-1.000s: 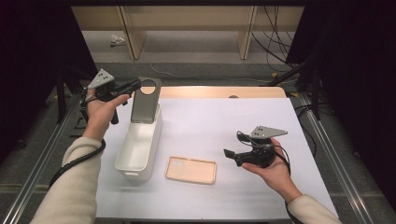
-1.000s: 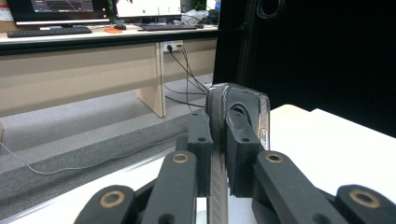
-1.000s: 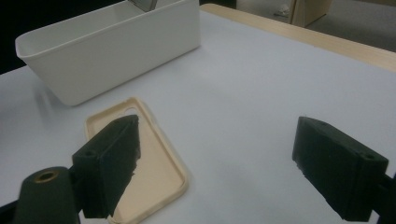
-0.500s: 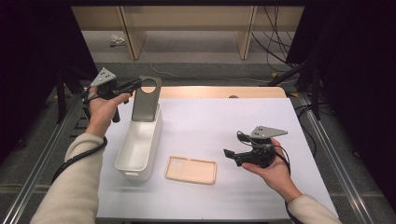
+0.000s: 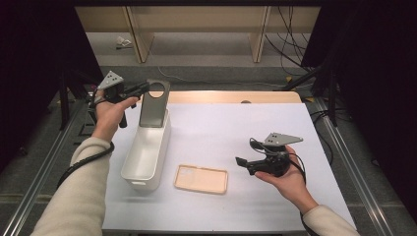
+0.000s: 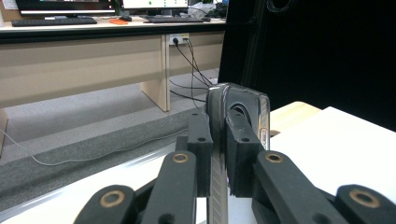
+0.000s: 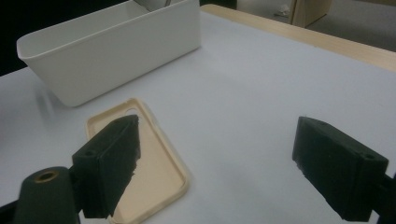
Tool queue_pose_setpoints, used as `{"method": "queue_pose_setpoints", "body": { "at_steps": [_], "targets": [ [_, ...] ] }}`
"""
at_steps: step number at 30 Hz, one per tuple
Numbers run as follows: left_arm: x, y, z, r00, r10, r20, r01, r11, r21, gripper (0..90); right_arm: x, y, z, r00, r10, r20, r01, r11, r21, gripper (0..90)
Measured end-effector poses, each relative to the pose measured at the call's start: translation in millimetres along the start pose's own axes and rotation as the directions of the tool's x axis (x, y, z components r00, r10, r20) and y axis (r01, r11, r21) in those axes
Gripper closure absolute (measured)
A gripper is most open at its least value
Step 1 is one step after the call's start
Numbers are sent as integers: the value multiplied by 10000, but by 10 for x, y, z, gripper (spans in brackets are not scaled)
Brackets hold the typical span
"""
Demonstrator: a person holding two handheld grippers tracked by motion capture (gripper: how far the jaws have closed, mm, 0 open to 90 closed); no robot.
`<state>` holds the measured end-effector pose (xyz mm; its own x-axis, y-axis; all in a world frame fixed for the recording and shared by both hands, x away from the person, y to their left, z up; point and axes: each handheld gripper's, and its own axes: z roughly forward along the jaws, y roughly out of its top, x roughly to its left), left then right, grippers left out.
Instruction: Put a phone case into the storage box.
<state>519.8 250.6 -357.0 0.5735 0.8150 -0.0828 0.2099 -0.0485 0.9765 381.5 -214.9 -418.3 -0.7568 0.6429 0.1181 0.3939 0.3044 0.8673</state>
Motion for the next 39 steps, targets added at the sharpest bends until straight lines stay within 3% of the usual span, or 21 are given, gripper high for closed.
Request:
{"method": "queue_pose_setpoints", "body": {
  "at_steps": [39],
  "targets": [
    [82, -201, 149, 9996, -208, -204, 219, 9982, 561, 814, -2, 0, -1, 10000, -24, 5, 24, 10000, 4, 162]
  ]
}}
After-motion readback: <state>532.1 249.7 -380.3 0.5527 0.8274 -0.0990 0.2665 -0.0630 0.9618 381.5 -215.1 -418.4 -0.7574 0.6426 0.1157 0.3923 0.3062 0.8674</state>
